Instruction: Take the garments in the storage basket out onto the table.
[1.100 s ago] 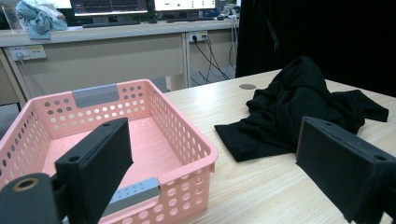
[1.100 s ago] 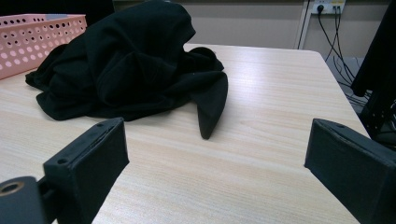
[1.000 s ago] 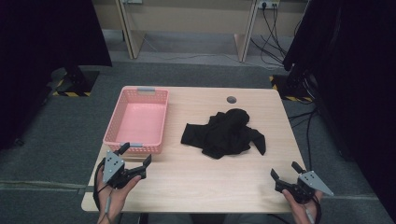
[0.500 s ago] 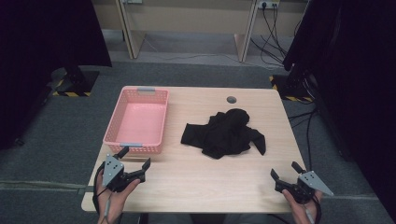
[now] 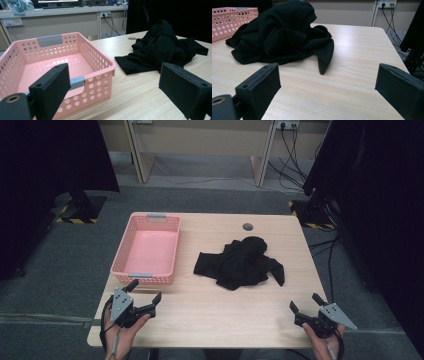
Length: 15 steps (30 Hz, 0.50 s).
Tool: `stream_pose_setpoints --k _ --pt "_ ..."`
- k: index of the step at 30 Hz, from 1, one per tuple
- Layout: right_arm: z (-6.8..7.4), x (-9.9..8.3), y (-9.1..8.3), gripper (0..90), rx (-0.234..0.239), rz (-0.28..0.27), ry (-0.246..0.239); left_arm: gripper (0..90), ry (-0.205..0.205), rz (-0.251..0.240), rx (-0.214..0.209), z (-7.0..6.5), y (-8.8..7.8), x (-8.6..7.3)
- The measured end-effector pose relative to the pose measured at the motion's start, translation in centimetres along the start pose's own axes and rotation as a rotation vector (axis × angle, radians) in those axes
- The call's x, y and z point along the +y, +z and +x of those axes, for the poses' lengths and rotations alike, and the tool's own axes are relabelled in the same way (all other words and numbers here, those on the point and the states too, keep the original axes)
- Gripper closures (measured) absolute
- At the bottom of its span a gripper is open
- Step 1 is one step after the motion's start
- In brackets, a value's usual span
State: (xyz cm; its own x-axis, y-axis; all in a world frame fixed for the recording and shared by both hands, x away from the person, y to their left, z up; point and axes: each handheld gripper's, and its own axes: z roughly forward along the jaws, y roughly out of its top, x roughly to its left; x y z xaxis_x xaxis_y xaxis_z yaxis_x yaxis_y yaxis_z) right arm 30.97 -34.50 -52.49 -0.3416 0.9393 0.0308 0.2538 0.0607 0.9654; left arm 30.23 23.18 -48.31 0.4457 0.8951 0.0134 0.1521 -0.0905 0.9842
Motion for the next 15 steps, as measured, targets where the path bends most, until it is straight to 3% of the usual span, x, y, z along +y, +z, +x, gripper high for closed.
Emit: stream_pose_setpoints --k 15 --pt "0.0 0.0 0.0 6.0 0.000 0.000 -0.001 8.9 -0.002 0.035 0.002 0.3 0.6 -1.6"
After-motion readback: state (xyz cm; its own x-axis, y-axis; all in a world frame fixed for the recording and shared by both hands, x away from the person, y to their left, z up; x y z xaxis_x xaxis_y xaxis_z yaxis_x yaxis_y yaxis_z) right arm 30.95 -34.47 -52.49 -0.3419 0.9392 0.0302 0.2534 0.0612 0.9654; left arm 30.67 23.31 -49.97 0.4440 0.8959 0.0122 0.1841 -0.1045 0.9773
